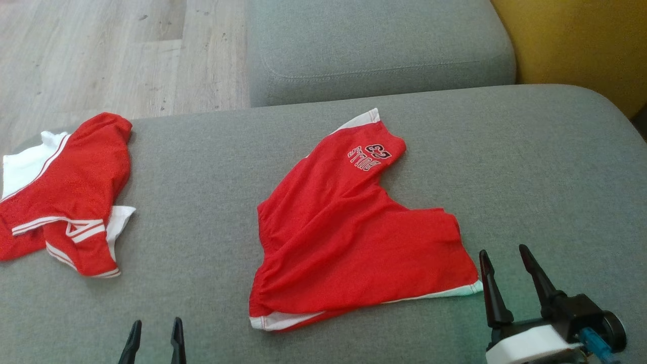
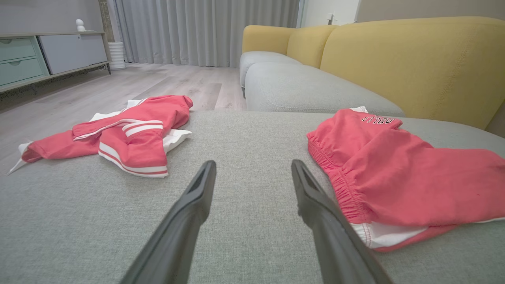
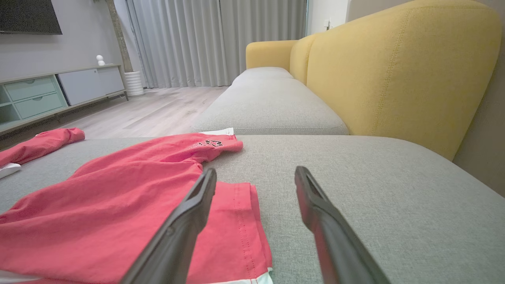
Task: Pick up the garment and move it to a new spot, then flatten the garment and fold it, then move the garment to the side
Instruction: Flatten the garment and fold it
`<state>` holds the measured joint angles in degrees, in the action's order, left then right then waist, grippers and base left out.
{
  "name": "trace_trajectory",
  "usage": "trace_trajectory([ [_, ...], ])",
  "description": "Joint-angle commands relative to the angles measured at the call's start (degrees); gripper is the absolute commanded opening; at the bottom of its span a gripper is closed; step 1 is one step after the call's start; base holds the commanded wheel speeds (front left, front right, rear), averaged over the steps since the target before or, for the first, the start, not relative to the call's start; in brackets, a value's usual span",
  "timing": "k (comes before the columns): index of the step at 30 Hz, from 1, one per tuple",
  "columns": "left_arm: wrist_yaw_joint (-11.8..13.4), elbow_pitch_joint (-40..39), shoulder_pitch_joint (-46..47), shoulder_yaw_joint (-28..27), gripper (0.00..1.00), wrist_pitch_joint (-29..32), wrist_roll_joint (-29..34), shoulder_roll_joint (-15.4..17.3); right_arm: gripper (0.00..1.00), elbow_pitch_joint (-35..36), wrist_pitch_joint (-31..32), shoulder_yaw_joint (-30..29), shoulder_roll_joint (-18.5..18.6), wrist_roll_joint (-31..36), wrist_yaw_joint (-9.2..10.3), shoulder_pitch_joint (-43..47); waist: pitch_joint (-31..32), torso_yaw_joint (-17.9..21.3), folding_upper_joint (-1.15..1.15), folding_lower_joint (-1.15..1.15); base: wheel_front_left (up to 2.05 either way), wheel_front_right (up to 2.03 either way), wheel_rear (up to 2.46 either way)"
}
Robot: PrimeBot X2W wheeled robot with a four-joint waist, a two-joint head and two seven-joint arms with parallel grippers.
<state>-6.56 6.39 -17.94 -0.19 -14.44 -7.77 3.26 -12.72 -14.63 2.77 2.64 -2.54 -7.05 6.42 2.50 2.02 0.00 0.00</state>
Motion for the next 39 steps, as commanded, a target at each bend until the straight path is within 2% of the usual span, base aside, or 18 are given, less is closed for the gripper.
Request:
trace_trajectory([
  [1, -0.1, -1.5, 1.9, -1.7, 1.00, -0.6, -0.5, -0.4, 1.00, 1.5, -0.4, 1.5, 0.2, -0.5, -0.44, -2.8, 0.0, 0.0, 0.00, 0.00, 0.00, 0.00, 0.00],
  [39, -0.7, 0.7, 2.9, -0.5, 1.00, -0.6, -1.7, -0.4, 1.00, 1.7, -0.4, 1.9, 0.2, -1.0, -0.44, -4.2, -0.7, 0.6, 0.00, 0.00, 0.00, 0.00, 0.00],
])
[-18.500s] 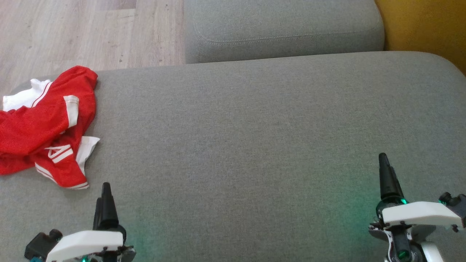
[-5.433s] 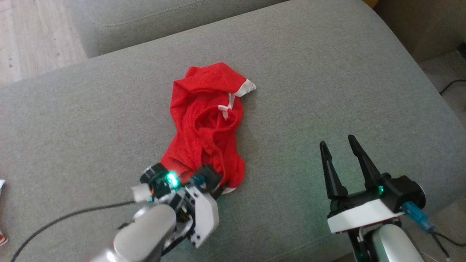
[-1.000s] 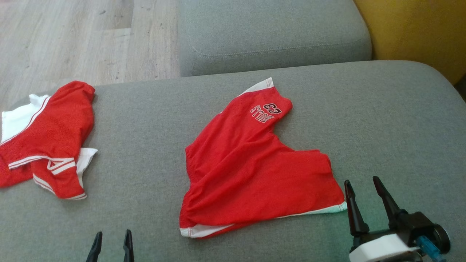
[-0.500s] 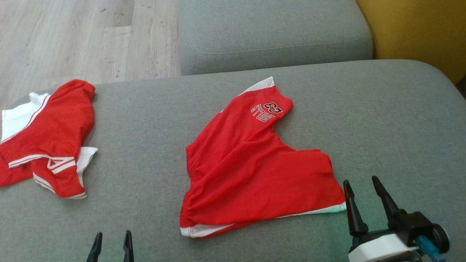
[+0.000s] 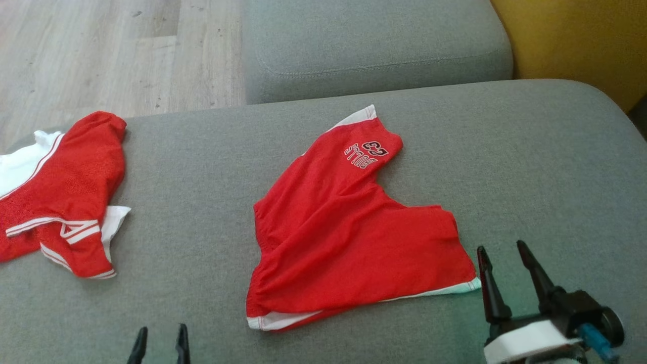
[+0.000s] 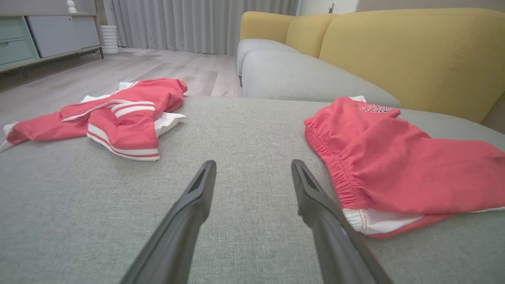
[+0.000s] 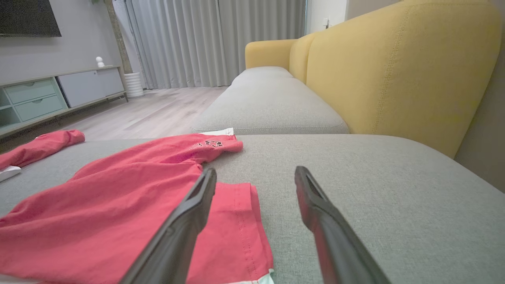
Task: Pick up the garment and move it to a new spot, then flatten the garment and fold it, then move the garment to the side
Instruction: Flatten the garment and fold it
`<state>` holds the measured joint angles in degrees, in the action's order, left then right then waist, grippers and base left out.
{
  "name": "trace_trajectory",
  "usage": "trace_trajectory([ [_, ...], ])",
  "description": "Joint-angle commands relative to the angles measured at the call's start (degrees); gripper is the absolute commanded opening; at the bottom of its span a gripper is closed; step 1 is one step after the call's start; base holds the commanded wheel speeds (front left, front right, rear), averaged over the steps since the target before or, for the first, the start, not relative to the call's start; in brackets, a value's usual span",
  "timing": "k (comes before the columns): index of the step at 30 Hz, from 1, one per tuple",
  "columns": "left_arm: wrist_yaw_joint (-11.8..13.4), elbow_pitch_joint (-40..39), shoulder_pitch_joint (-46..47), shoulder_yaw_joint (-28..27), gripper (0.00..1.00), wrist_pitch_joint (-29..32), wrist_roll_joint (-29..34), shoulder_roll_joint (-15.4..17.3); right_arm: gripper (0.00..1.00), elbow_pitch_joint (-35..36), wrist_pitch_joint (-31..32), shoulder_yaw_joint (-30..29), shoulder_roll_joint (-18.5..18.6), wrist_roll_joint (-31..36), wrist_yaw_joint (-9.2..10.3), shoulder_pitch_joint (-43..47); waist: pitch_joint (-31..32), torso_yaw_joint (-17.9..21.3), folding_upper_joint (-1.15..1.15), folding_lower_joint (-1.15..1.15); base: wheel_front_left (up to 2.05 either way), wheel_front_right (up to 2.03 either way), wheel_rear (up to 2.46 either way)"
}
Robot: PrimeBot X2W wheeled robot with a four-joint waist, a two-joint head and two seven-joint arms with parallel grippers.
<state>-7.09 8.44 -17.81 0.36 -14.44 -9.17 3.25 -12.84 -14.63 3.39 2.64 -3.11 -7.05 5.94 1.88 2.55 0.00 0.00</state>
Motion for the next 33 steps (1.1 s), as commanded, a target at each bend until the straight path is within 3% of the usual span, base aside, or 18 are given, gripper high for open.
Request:
trace_trajectory([
  [1, -0.2, -1.1, 2.9, -0.4, 1.00, -0.6, -1.0, -0.4, 1.00, 2.0, -0.4, 1.0, 0.2, -0.7, -0.44, -4.1, -0.1, 0.2, 0.00, 0.00, 0.00, 0.00, 0.00],
  [4, -0.3, 2.5, 3.3, 3.2, 1.00, -0.6, -1.9, -0.4, 1.00, 0.0, -0.2, 0.3, 0.2, 0.6, -0.44, -5.3, -0.4, 0.6, 0.00, 0.00, 0.00, 0.00, 0.00],
  [8, -0.4, 6.7, 4.9, 8.7, 1.00, 0.7, -5.1, 0.1, 1.00, -4.2, 4.6, 1.7, 1.0, 1.8, -0.44, -7.3, -0.8, 1.0, 0.00, 0.00, 0.00, 0.00, 0.00],
  [15, -0.4, 9.1, 8.0, 16.8, 1.00, 5.9, -13.0, 2.0, 1.00, -10.9, 17.9, 4.1, 2.5, 0.7, -0.44, -10.0, -2.2, 1.1, 0.00, 0.00, 0.00, 0.00, 0.00],
  [33, -0.4, 12.4, 15.3, 21.4, 1.00, 6.7, -17.5, 4.2, 1.00, -14.2, 18.4, 4.8, 1.5, 0.2, -0.44, -13.2, -5.8, 1.6, 0.00, 0.00, 0.00, 0.00, 0.00],
])
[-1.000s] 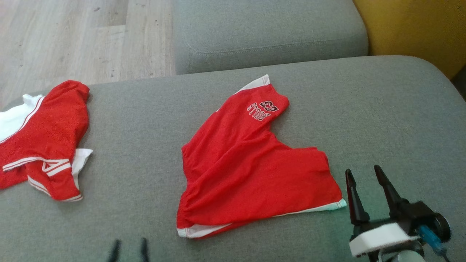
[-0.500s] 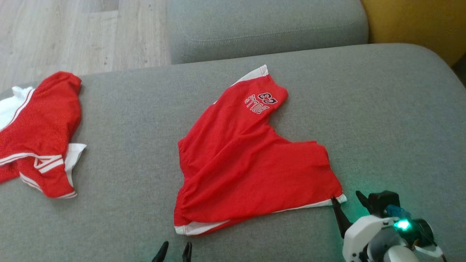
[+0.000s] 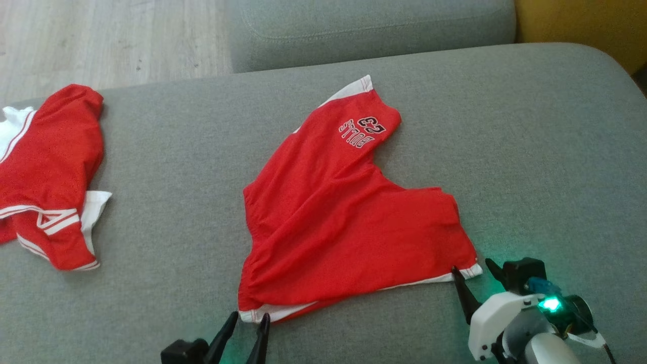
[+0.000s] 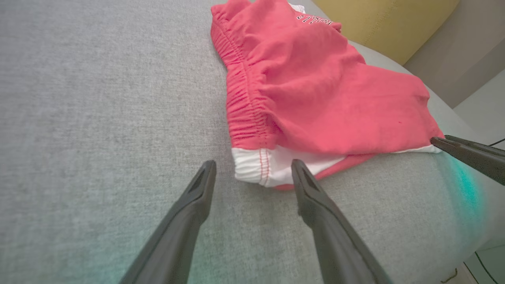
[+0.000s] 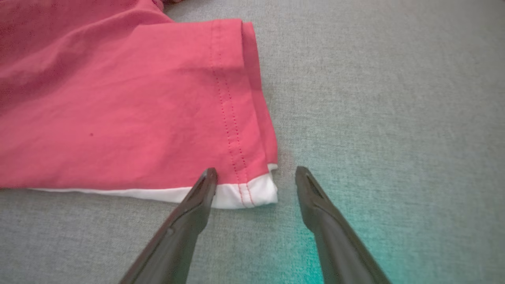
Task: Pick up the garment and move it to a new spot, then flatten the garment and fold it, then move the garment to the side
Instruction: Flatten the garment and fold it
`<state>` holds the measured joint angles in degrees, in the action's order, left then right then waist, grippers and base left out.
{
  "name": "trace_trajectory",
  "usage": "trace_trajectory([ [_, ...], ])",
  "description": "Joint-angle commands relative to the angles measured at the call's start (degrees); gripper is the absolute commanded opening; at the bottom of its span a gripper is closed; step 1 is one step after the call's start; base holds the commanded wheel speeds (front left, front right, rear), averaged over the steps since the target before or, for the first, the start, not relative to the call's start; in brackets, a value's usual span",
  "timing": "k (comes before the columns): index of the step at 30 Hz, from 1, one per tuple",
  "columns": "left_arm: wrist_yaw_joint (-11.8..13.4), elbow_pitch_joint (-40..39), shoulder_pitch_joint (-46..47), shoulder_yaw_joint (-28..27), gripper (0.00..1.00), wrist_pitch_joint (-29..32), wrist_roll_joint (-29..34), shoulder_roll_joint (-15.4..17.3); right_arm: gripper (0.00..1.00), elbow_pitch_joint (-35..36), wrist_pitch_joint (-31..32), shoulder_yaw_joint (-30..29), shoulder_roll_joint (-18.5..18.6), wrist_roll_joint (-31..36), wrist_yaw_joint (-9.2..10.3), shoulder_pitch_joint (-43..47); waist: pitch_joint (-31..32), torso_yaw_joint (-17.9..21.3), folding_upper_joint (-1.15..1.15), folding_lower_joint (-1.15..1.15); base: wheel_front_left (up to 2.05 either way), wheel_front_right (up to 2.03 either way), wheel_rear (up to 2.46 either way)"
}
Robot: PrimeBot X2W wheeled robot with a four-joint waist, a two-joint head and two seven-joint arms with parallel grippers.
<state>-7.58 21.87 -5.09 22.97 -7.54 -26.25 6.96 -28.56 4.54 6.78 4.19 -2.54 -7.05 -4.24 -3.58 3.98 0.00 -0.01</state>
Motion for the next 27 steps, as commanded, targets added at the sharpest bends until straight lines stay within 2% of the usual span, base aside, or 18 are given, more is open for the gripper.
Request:
trace_trajectory([
  [1, 0.1, -0.5, 3.0, -1.0, 1.00, -0.1, -0.6, 0.5, 1.00, 1.4, -0.8, 1.7, -0.1, -0.5, -0.44, -3.2, -0.6, 0.3, 0.00, 0.01, 0.00, 0.00, 0.00],
  [5, 0.1, 1.3, 4.3, -0.2, 0.98, -0.1, -1.2, 0.7, 1.00, 1.1, -1.1, 2.3, -0.2, -0.9, -0.44, -3.8, -1.4, 0.7, 0.00, 0.01, 0.00, 0.00, 0.00],
  [6, 0.1, 1.6, 4.6, 0.0, 0.86, -0.2, -1.4, 0.8, 1.00, 1.0, -1.1, 2.5, -0.2, -1.0, -0.44, -4.0, -1.5, 0.9, 0.00, 0.01, 0.00, 0.00, 0.00],
  [7, 0.1, 1.9, 4.8, 0.2, 0.80, -0.3, -1.5, 0.9, 1.00, 0.9, -1.0, 2.6, -0.2, -1.1, -0.44, -4.1, -1.7, 0.9, 0.00, 0.01, 0.00, 0.00, 0.00],
  [8, 0.1, 2.2, 4.9, 0.4, 0.79, -0.5, -1.7, 1.0, 1.00, 0.7, -0.9, 2.8, -0.3, -1.3, -0.44, -4.2, -1.8, 1.0, 0.00, 0.01, 0.00, 0.00, 0.00],
  [9, 0.1, 2.6, 5.1, 0.5, 0.73, -0.6, -1.8, 1.1, 1.00, 0.5, -0.8, 3.0, -0.3, -1.5, -0.44, -4.3, -1.9, 1.1, 0.00, 0.01, 0.00, 0.00, 0.00],
  [11, 0.1, 3.3, 5.3, 1.0, 0.53, -0.7, -2.1, 1.3, 1.00, 0.0, -0.3, 3.4, -0.3, -1.8, -0.44, -4.3, -2.1, 1.1, 0.00, 0.01, 0.00, 0.00, 0.00],
  [12, 0.1, 3.6, 5.4, 1.2, 0.47, -0.8, -2.2, 1.4, 1.00, -0.2, -0.2, 3.6, -0.3, -1.9, -0.44, -4.4, -2.1, 1.2, 0.00, 0.01, 0.00, 0.00, 0.00],
  [14, 0.1, 4.1, 5.6, 1.6, 0.43, -0.9, -2.5, 1.5, 1.00, -0.5, 0.2, 3.8, -0.3, -2.4, -0.44, -4.3, -2.3, 1.1, 0.00, 0.01, 0.00, 0.00, 0.00],
  [19, 0.1, 4.8, 6.0, 2.3, 0.42, -1.3, -3.0, 1.7, 1.00, -1.0, 0.9, 4.4, -0.3, -3.2, -0.44, -4.3, -2.6, 1.0, 0.00, 0.01, 0.00, 0.00, 0.00],
  [20, 0.1, 4.9, 6.1, 2.5, 0.38, -1.4, -3.1, 1.7, 1.00, -1.1, 1.1, 4.5, -0.3, -3.5, -0.44, -4.3, -2.7, 1.0, 0.00, 0.01, 0.00, 0.00, 0.00],
  [21, 0.1, 5.0, 6.3, 2.8, 0.34, -1.4, -3.3, 1.8, 0.85, -1.3, 1.4, 4.8, -0.3, -3.9, -0.44, -4.3, -2.7, 1.0, 0.00, 0.01, 0.00, 0.00, 0.00],
  [22, 0.1, 5.1, 6.4, 3.2, 0.29, -1.4, -3.5, 1.8, 0.53, -1.3, 1.7, 5.1, -0.3, -4.4, -0.44, -4.4, -2.7, 1.0, 0.00, 0.01, 0.00, 0.00, 0.00],
  [23, 0.1, 5.2, 6.5, 3.5, 0.19, -1.5, -3.8, 1.9, 0.24, -1.4, 1.7, 5.2, -0.4, -5.1, -0.44, -4.5, -2.7, 1.0, 0.00, 0.01, 0.00, 0.00, 0.00],
  [24, 0.1, 5.2, 6.6, 3.9, 0.00, -1.5, -4.1, 2.0, 0.00, -1.4, 1.8, 5.4, -0.4, -5.8, -0.44, -4.6, -2.6, 1.1, 0.00, 0.01, 0.00, 0.00, 0.00],
  [27, 0.1, 4.9, 7.0, 5.3, 0.00, -1.6, -5.2, 2.4, 0.00, -1.3, 2.0, 5.2, -0.5, -8.7, -0.44, -5.2, -2.1, 1.4, 0.00, 0.01, 0.00, 0.00, 0.00],
])
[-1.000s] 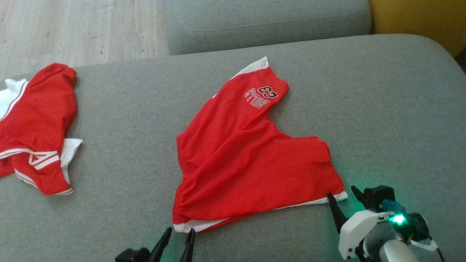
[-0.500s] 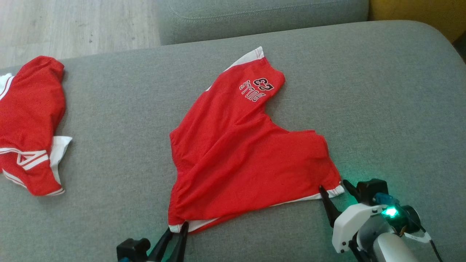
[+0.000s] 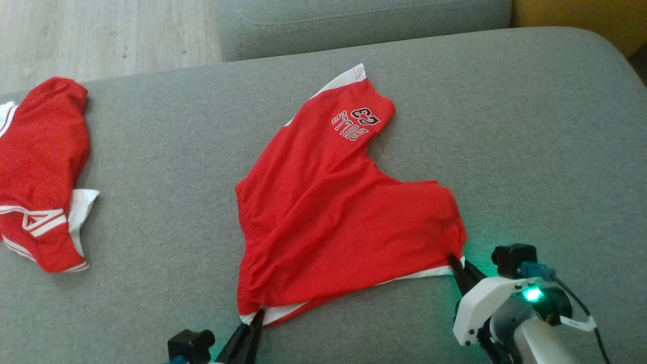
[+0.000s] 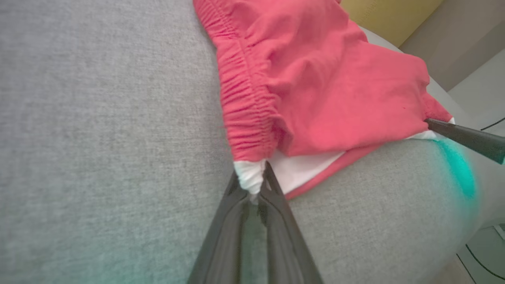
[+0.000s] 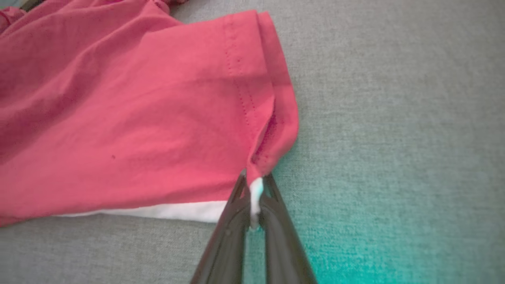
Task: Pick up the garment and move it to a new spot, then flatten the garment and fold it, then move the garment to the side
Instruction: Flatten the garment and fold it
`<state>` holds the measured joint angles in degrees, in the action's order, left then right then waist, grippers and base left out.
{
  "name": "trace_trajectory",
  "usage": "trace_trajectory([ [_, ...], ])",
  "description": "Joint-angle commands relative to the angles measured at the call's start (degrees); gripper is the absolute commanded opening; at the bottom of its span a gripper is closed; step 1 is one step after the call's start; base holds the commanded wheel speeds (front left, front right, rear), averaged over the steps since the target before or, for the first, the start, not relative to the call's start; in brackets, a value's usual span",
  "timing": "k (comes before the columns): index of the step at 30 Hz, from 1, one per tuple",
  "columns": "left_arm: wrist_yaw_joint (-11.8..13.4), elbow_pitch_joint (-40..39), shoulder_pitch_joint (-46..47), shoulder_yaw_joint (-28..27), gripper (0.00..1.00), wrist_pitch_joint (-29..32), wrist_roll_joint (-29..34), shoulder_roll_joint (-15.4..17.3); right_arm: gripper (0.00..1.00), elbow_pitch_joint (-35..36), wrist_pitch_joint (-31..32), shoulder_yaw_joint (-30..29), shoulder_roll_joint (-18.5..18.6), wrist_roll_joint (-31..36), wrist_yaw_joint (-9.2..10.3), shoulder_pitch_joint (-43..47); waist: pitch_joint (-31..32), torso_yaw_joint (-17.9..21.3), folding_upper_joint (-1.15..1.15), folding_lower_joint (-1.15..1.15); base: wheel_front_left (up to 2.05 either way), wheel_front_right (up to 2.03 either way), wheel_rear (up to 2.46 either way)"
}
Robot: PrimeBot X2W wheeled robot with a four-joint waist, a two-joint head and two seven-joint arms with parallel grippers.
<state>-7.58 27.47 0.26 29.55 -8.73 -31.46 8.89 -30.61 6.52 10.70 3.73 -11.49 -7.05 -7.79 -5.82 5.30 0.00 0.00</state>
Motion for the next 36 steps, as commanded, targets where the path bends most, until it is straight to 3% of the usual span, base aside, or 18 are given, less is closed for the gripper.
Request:
trace_trajectory([
  [1, 0.1, -1.0, 1.6, -0.9, 0.00, -0.3, -0.4, 0.7, 0.00, 1.0, 0.3, 1.0, -0.1, -1.1, -0.44, -1.8, 0.3, 0.2, 0.00, 0.00, 0.00, 0.00, 0.00],
  [5, 0.1, -5.9, 1.6, 0.3, 0.00, 0.6, -3.6, 3.3, 0.00, 5.2, 1.6, -1.1, -0.2, -7.7, -0.44, -2.1, 1.6, 0.6, 0.00, 0.00, 0.00, 0.00, 0.00],
  [8, 0.1, -14.0, 1.1, 0.8, 0.00, 2.5, -6.6, 7.4, 0.00, 12.4, 4.8, -2.6, -0.3, -17.3, -0.44, -1.6, 2.6, 1.1, 0.00, 0.00, 0.00, 0.00, 0.00],
  [16, 0.1, -49.4, -3.0, -1.3, 0.00, 13.3, -16.7, 19.2, 0.00, 40.5, 19.2, -12.1, 0.1, -40.2, -0.44, 4.4, 3.5, 1.9, 0.00, 0.00, 0.00, 0.00, 0.00],
  [20, 1.1, -65.1, -1.4, -4.5, 0.00, 18.7, -22.1, 23.2, 0.00, 52.1, 25.8, -18.1, -0.6, -47.6, -0.44, 6.9, 1.5, 2.1, 0.00, 0.00, 0.00, 0.00, 0.00],
  [23, 2.0, -71.3, 3.6, -7.5, 0.00, 22.6, -26.7, 24.8, 0.00, 57.5, 28.7, -20.8, -0.8, -52.4, -0.44, 5.9, -1.8, 2.3, 0.00, 0.00, 0.00, 0.00, 0.00],
  [26, 2.9, -71.7, 12.4, -10.1, 0.00, 27.0, -29.3, 26.1, 0.00, 58.9, 30.3, -21.4, -0.8, -54.8, -0.44, 0.6, -7.1, 2.9, 0.00, 0.00, 0.00, 0.00, 0.00],
  [30, 2.9, -62.8, 28.4, -11.4, 0.00, 31.9, -29.7, 25.8, 0.00, 53.7, 32.2, -20.4, -0.8, -53.4, -0.44, -12.7, -14.1, 3.2, 0.00, 0.00, 0.00, 0.00, 0.00],
  [34, 1.9, -47.8, 46.2, -10.0, 0.00, 32.6, -24.1, 22.9, 0.00, 40.1, 30.2, -19.8, -0.8, -49.0, -0.44, -31.7, -20.0, 3.6, 0.00, 0.00, 0.00, 0.00, 0.00],
  [36, 1.2, -39.9, 55.1, -9.0, 0.00, 29.6, -18.3, 21.6, 0.00, 31.3, 26.8, -19.6, -0.8, -47.3, -0.44, -42.0, -22.3, 3.8, 0.00, 0.00, 0.00, 0.00, 0.00],
])
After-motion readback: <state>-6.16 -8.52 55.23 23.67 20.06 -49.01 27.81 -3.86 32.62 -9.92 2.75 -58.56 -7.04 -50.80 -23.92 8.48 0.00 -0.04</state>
